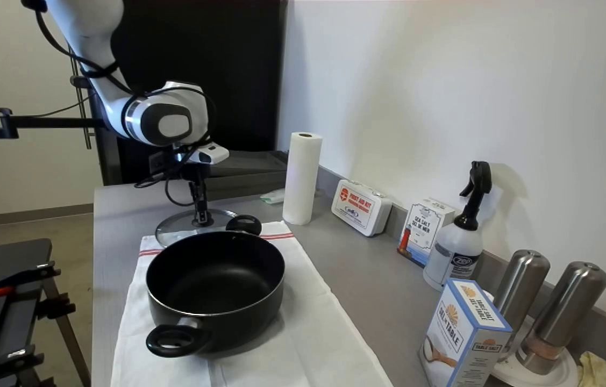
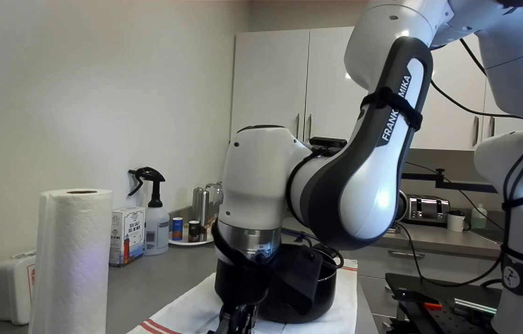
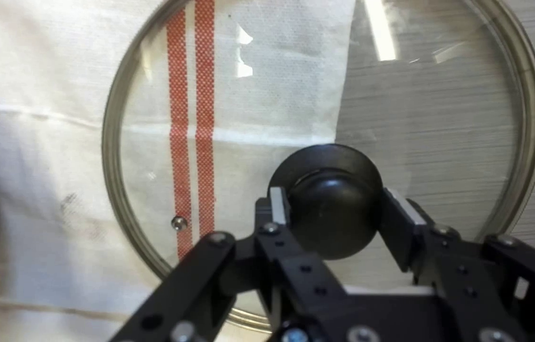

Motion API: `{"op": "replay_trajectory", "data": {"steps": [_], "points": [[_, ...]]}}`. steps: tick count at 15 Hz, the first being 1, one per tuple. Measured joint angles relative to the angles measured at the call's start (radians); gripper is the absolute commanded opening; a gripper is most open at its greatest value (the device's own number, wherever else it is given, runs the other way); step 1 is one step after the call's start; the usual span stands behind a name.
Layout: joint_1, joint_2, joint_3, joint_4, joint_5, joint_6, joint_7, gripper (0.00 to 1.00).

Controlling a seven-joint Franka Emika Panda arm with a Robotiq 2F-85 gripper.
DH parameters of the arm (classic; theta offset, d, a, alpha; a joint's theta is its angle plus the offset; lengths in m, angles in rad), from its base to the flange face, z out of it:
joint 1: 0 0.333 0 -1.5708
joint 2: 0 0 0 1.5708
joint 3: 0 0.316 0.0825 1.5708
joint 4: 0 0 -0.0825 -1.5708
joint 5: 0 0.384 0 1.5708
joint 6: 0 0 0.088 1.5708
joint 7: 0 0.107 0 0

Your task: Put the glass lid on the counter.

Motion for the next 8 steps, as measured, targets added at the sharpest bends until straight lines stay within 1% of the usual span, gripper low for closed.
{"op": "replay_trajectory", "data": {"steps": [1, 2, 4, 5, 6, 8], "points": [[0.006, 0.0, -0.005, 0.0, -0.004, 0.0, 0.0, 0.75], [0.01, 0.0, -0.008, 0.0, -0.007, 0.0, 0.0, 0.76], [0.018, 0.005, -0.015, 0.0, -0.016, 0.0, 0.001, 0.88], [0.021, 0.011, -0.017, 0.0, -0.019, 0.0, 0.001, 0.96], [0.024, 0.017, -0.019, 0.0, -0.021, 0.001, 0.001, 0.99], [0.033, 0.023, -0.026, 0.0, -0.024, 0.001, 0.001, 1.0]]}}
